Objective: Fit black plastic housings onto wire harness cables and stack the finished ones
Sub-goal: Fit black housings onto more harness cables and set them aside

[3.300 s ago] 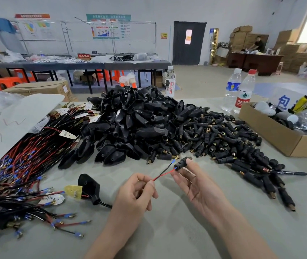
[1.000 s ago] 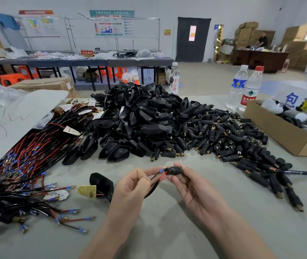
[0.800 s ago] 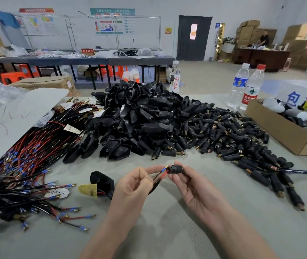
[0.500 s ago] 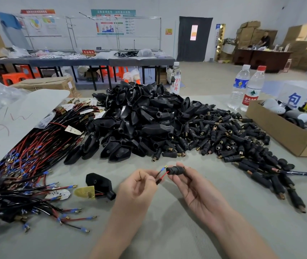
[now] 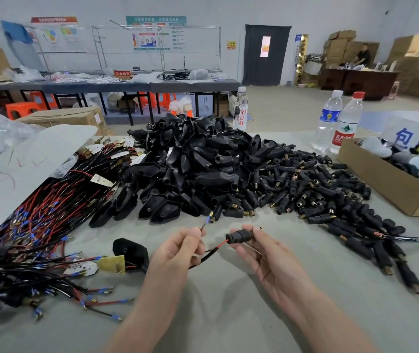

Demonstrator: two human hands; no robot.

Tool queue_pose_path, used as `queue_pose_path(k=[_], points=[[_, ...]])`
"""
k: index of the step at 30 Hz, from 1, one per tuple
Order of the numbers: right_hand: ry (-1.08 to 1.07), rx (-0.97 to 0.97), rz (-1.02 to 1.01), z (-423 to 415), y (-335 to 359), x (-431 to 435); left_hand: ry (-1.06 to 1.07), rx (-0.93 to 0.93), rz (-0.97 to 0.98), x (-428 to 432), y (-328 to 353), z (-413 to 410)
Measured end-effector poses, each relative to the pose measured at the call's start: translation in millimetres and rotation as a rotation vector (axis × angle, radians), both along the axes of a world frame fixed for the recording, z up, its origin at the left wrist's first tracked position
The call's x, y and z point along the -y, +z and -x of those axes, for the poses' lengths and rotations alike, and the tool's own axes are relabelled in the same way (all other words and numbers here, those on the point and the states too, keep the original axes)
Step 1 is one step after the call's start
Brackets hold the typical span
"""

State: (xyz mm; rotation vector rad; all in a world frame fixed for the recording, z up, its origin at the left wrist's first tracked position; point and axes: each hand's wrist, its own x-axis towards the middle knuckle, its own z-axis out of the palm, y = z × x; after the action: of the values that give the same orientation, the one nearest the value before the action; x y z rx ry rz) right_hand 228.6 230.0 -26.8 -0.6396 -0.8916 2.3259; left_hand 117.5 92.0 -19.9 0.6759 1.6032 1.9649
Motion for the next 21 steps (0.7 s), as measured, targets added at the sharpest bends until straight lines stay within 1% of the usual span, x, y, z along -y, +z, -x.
queue_pose_path(k=[3, 9, 16, 21], points=[[-0.015, 0.000, -0.008, 0, 0, -2, -0.076, -0.016, 0.093, -1, 0, -2], [0.013, 0.000, -0.058, -1, 3, 1, -0.069, -0.137, 0.221, -4, -1, -9], [0.026, 0.000, -0.096, -4, 6, 2, -0.058, -0.163, 0.226, -5, -3, -12], [0.046, 0.003, -0.122, -5, 9, 1, -0.074, -0.273, 0.225, -3, -6, -13]])
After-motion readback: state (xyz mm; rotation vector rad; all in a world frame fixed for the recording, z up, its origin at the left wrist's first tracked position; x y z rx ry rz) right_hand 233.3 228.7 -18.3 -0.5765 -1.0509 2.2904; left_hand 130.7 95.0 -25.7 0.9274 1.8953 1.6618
